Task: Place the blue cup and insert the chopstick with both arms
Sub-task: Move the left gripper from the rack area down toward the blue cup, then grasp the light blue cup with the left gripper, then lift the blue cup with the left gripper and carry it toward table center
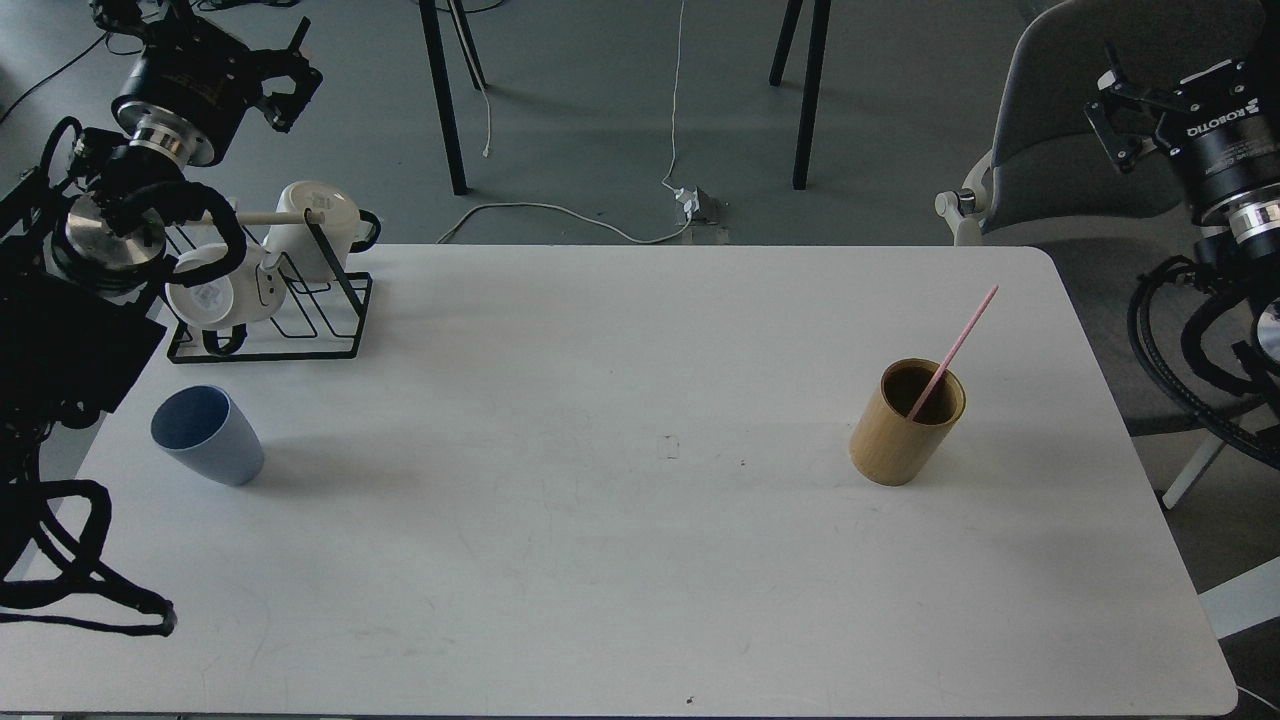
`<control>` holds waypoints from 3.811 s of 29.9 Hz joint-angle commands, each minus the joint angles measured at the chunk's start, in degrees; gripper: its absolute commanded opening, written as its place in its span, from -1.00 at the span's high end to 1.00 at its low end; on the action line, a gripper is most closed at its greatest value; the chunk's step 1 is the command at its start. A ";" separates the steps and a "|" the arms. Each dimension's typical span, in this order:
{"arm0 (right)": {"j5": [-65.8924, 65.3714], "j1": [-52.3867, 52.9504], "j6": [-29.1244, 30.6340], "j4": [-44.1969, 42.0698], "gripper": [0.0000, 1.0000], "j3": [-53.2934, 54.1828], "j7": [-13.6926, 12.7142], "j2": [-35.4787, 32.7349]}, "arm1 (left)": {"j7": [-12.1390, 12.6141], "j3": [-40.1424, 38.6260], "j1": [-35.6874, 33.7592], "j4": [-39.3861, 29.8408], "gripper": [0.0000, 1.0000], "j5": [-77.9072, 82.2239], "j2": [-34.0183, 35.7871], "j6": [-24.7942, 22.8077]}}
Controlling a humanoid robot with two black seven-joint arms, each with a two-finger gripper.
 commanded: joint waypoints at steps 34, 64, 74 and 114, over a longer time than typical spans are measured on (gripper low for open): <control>0.09 -0.38 0.00 0.01 -1.00 2.19 0.63 0.91 | -0.27 0.63 0.01 -22.89 -0.99 43.07 16.84 0.00; 0.18 -1.52 0.00 -0.61 -1.00 4.48 0.80 1.00 | -11.08 16.26 22.33 -39.19 -0.73 103.48 41.04 8.21; 0.44 -3.10 0.00 -0.61 -1.00 4.74 1.42 1.18 | -15.29 27.34 22.16 -25.66 -0.38 105.61 36.21 14.29; 0.44 -4.69 0.00 -0.52 -1.00 6.67 1.42 0.21 | -17.50 27.35 11.62 -34.24 0.97 105.34 36.19 6.12</control>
